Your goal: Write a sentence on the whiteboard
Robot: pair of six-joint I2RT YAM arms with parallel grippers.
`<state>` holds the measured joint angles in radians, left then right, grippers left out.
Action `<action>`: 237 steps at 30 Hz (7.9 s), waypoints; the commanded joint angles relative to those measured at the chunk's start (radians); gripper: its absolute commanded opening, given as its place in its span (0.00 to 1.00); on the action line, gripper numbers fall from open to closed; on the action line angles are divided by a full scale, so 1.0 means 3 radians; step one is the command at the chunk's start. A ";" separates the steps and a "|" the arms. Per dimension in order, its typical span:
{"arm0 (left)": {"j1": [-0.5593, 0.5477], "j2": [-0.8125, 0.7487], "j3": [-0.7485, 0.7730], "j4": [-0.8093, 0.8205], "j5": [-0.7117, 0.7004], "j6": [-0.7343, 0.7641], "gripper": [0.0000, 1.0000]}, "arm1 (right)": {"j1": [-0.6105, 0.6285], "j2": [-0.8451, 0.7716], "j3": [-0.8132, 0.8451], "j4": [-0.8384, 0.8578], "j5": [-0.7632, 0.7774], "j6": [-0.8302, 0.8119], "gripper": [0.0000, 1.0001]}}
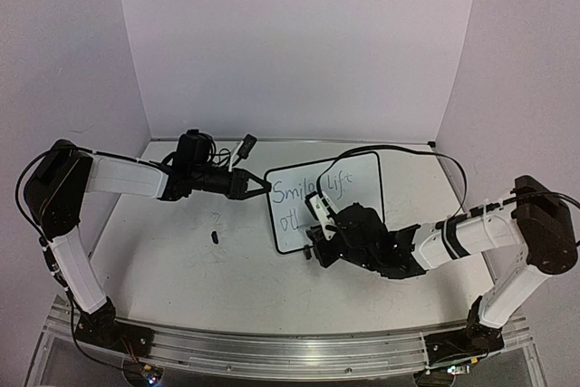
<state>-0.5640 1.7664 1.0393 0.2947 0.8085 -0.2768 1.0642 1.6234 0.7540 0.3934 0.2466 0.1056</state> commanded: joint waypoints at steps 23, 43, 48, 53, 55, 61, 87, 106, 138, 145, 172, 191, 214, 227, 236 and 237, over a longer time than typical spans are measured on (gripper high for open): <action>0.0016 -0.0105 0.0096 0.0007 0.0050 0.0017 0.00 | 0.0017 0.0049 0.0245 0.0089 0.0316 -0.0091 0.00; 0.0019 -0.0107 0.0095 0.0005 0.0056 0.0018 0.00 | 0.0017 -0.0031 0.0157 -0.0050 0.0488 0.0071 0.00; 0.0015 -0.0103 0.0100 0.0005 0.0059 0.0018 0.00 | 0.0019 -0.0042 0.0106 -0.0092 0.0426 0.0116 0.00; 0.0017 -0.0102 0.0101 0.0005 0.0059 0.0020 0.00 | 0.0021 -0.0028 0.0068 -0.0111 0.0371 0.0160 0.00; 0.0018 -0.0100 0.0100 0.0006 0.0059 0.0019 0.00 | 0.0018 -0.0020 0.0057 -0.0121 0.0356 0.0181 0.00; 0.0015 -0.0102 0.0100 0.0005 0.0065 0.0022 0.00 | 0.0020 0.0004 0.0023 -0.0145 0.0312 0.0254 0.00; 0.0017 -0.0109 0.0104 -0.0002 0.0061 0.0033 0.00 | -0.0040 -0.0246 0.0027 -0.0007 0.0257 0.0332 0.00; 0.0018 -0.0103 0.0105 -0.0006 0.0068 0.0033 0.00 | -0.0042 -0.0046 0.0126 0.0049 0.0250 0.0298 0.00; 0.0018 -0.0103 0.0112 -0.0011 0.0080 0.0033 0.00 | -0.0085 -0.0159 0.0181 0.0029 0.0466 0.0276 0.00; 0.0017 -0.0105 0.0115 -0.0011 0.0078 0.0033 0.00 | -0.0089 -0.0092 0.0218 0.0044 0.0399 0.0260 0.00; 0.0018 -0.0103 0.0115 -0.0011 0.0083 0.0038 0.00 | -0.0083 -0.0045 -0.0039 -0.0013 0.0198 0.0505 0.00; 0.0016 -0.0105 0.0114 -0.0017 0.0076 0.0048 0.00 | -0.0087 -0.0016 -0.0053 -0.0068 0.0257 0.0522 0.00; 0.0018 -0.0105 0.0115 -0.0021 0.0078 0.0053 0.00 | -0.0086 -0.0169 -0.0095 -0.0171 0.0524 0.0478 0.00; 0.0019 -0.0103 0.0120 -0.0026 0.0075 0.0055 0.00 | -0.0112 -0.0429 -0.0141 0.0150 0.0157 -0.0005 0.00; 0.0016 -0.0100 0.0120 -0.0026 0.0083 0.0059 0.00 | -0.0113 -0.0308 -0.0028 0.0192 0.0288 0.0021 0.00; 0.0018 -0.0102 0.0120 -0.0026 0.0084 0.0059 0.00 | -0.0112 -0.0295 -0.0020 0.0192 0.0300 0.0021 0.00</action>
<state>-0.5629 1.7664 1.0397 0.2878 0.8120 -0.2607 1.0346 1.5215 0.7003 0.4246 0.3049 0.1252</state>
